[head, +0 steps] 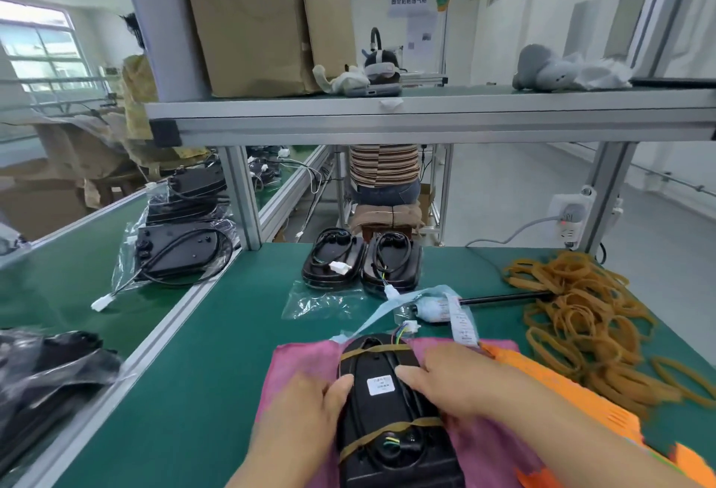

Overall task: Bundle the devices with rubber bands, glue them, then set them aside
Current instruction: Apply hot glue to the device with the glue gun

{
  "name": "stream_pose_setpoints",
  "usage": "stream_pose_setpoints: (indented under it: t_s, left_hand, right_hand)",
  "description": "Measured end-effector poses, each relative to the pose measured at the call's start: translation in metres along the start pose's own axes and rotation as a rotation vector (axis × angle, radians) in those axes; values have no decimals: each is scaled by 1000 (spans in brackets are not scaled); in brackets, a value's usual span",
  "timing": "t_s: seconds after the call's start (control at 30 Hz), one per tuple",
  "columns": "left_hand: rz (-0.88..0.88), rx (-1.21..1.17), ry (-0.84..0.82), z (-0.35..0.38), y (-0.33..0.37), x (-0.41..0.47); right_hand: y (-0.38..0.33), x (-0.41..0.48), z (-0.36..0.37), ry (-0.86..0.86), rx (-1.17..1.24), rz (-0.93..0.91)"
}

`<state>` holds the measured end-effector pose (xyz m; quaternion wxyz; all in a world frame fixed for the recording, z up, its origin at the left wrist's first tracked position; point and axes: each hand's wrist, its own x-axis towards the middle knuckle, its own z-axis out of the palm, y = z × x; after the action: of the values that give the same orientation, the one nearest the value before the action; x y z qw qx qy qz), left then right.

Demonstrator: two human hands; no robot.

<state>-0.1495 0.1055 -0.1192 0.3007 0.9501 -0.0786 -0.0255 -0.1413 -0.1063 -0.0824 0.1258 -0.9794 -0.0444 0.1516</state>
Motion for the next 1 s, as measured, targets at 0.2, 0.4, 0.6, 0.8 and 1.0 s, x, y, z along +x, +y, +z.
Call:
stream_pose_setpoints:
  t_s: [0.2, 0.4, 0.6, 0.8, 1.0]
  left_hand:
    - [-90, -591, 100, 22, 18, -22]
    - [-142, -842, 175, -10, 25, -49]
    - [-118, -843, 384, -71, 7, -66]
    - [-96, -867, 690, -144, -28, -79]
    - [-152, -882, 1014, -217, -90, -98]
  right_hand:
    - [-9, -16, 13, 1, 146, 45]
    - [-29, -36, -2, 152, 350, -24]
    - [-98, -42, -42, 206, 300, -213]
    - [-192, -23, -54, 263, 513, -435]
    - [-301, -3, -52, 200, 701, -652]
